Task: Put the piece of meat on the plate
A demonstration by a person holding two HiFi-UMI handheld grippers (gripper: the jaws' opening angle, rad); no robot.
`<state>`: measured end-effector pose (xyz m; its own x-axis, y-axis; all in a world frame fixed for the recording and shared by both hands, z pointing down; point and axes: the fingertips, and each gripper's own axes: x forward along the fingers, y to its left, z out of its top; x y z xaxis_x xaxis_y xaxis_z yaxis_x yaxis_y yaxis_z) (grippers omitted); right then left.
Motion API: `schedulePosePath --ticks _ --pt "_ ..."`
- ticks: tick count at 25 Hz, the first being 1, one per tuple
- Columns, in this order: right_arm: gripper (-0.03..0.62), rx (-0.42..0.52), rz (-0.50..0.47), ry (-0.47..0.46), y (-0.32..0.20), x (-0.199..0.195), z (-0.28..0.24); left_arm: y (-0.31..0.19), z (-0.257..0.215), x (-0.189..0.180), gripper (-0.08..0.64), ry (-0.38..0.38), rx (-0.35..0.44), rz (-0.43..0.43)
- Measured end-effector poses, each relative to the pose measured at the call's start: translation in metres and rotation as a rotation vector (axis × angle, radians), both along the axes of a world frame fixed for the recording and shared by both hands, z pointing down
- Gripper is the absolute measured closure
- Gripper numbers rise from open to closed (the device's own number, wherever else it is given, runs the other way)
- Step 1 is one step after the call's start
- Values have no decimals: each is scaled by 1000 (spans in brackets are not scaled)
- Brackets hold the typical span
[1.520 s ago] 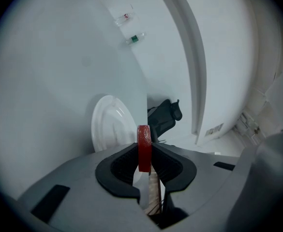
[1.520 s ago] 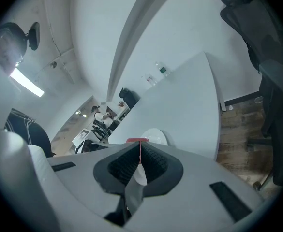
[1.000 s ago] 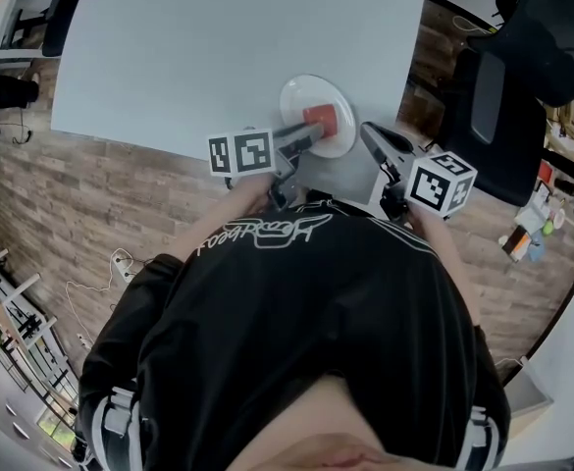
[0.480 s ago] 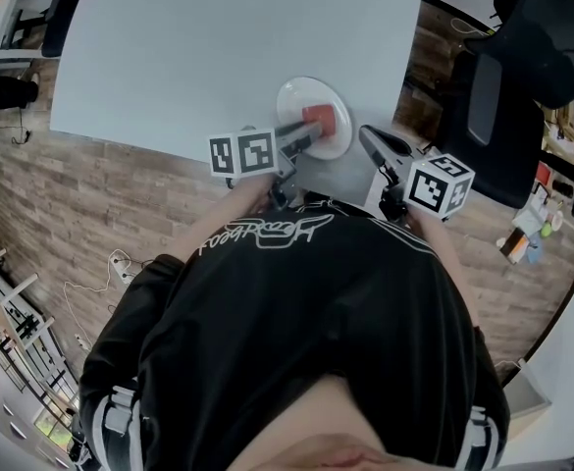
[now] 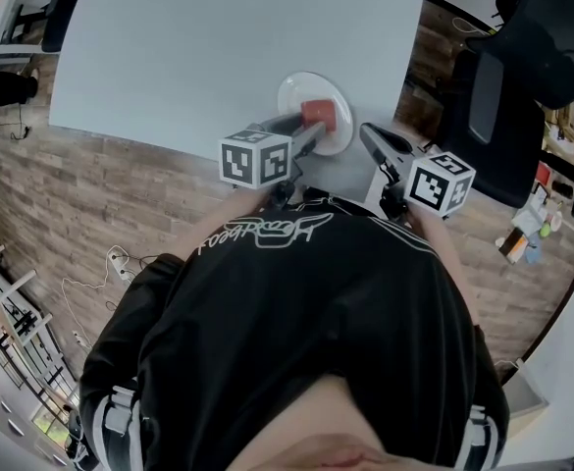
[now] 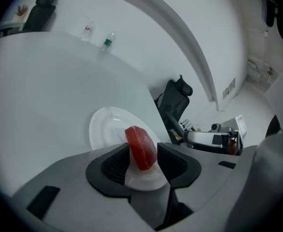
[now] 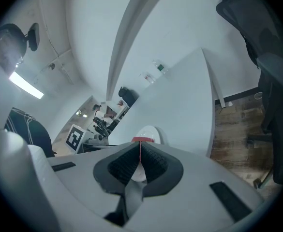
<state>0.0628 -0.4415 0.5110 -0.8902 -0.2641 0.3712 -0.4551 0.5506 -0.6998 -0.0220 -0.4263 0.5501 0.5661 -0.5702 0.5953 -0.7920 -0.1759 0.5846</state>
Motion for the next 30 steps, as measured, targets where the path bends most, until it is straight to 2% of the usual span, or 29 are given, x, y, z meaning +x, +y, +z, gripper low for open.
schedulePosePath --ticks 5,10,18,21,26,30 --pt "580 -19 -1 -11 2 0 2 0 1 0 365 -60 21 18" --pt "580 -18 -10 -8 3 -2 3 -5 -2 0 314 -76 42 23" --pt "580 0 -30 -3 6 -11 -1 -1 -7 -4 299 -88 65 17" --pt "580 9 -42 10 11 -19 -3 3 -12 -10 300 -65 69 9" --pt "580 25 -45 30 18 -31 -6 11 -27 -20 308 38 64 -33" --pt "580 39 -44 26 28 -42 -13 23 -46 -27 410 126 81 -47"
